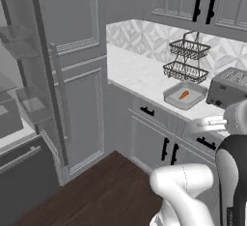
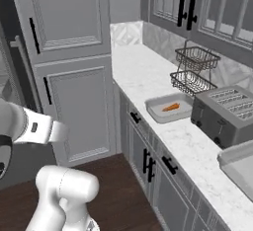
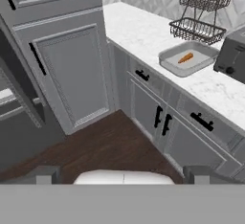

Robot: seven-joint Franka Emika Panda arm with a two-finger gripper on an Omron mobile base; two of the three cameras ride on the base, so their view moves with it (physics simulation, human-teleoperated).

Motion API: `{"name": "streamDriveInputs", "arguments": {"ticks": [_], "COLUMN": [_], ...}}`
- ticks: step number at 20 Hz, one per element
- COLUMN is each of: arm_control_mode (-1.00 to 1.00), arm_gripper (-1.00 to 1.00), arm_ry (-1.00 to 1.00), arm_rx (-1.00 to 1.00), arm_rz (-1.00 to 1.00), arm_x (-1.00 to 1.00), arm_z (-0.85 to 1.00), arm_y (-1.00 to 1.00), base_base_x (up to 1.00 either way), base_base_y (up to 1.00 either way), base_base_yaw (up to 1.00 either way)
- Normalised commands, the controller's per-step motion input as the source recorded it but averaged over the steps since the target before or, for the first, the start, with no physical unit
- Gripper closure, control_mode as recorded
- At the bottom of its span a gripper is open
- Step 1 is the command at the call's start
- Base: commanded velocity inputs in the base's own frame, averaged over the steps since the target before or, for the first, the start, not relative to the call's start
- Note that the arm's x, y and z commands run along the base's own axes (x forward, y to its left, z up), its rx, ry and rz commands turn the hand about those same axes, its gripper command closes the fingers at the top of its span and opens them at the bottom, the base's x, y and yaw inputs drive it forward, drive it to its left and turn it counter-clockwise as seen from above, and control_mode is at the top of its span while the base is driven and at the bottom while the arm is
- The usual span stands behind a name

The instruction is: Place one carrot and one steak in each tupperware on the nearby counter, to pack two identical lunches.

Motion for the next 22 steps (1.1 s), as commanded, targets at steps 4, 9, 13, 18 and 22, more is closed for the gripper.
{"name": "streamDriveInputs", "arguments": {"ticks": [4,9,13,18,22], "arm_control_mode": [1.0,1.0,1.0,1.0,1.0], "arm_gripper": [-1.0,-1.0,-1.0,-1.0,-1.0], "arm_ry": [0.0,0.0,0.0,0.0,0.0], "arm_rx": [0.0,0.0,0.0,0.0,0.0], "arm_rz": [0.0,0.0,0.0,0.0,0.0], "arm_x": [0.0,0.0,0.0,0.0,0.0], "arm_z": [0.0,0.0,0.0,0.0,0.0], "arm_y": [0.0,0.0,0.0,0.0,0.0], "base_base_x": [-0.07,0.17,0.58,0.78,0.6], "base_base_y": [0.75,0.8,0.8,0.71,0.44], "base_base_yaw": [0.7,0.65,0.42,0.19,-0.01]}}
